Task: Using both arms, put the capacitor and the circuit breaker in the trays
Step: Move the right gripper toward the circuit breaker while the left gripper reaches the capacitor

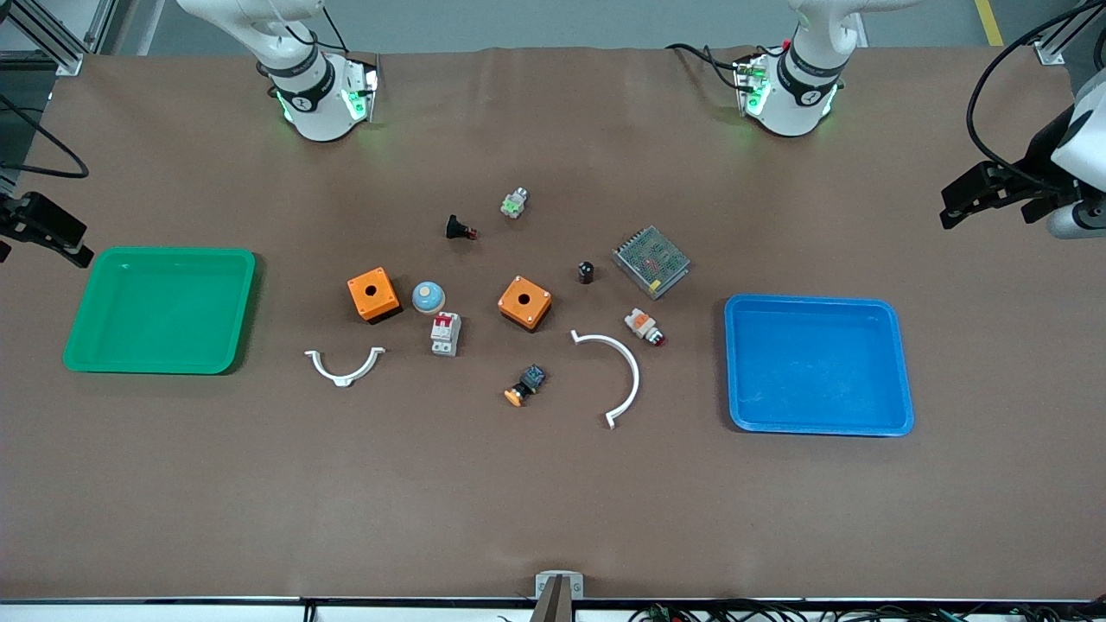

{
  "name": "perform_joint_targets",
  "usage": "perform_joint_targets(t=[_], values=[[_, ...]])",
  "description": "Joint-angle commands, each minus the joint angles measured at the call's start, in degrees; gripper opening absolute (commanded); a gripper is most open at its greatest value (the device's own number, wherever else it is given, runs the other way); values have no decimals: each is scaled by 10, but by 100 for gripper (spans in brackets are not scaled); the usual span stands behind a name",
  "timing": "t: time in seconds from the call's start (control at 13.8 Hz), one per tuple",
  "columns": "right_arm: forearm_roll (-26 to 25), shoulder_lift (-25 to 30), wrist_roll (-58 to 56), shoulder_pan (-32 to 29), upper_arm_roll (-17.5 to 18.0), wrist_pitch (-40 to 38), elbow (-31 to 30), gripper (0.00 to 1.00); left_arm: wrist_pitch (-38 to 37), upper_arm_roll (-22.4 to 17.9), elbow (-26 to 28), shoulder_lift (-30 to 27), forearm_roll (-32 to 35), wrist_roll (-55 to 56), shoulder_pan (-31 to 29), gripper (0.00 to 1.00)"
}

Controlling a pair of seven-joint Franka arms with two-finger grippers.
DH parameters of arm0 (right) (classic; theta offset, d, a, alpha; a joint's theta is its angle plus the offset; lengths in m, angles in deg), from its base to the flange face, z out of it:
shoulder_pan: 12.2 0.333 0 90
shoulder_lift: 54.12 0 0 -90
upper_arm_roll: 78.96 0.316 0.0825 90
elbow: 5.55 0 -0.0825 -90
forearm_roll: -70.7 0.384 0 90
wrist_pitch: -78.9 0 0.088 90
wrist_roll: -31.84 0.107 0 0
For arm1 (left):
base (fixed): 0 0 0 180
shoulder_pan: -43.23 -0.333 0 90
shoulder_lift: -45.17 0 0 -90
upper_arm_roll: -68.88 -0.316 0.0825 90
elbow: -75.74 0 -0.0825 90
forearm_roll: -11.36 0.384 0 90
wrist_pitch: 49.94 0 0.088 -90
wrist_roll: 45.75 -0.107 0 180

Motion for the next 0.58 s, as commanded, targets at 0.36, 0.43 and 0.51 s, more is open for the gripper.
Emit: perform_joint_targets(t=[0.36,0.43,0.51], values=[[4,-7,7,-2,1,-11,15,100,-18,0,-16,7,6,-8,1,100],[3,-7,7,0,1,-11,14,100,-18,0,-17,17,7,-6,4,100],[4,-8,7,2,1,-12,13,100,-19,0,-29,24,8,-3,7,100]])
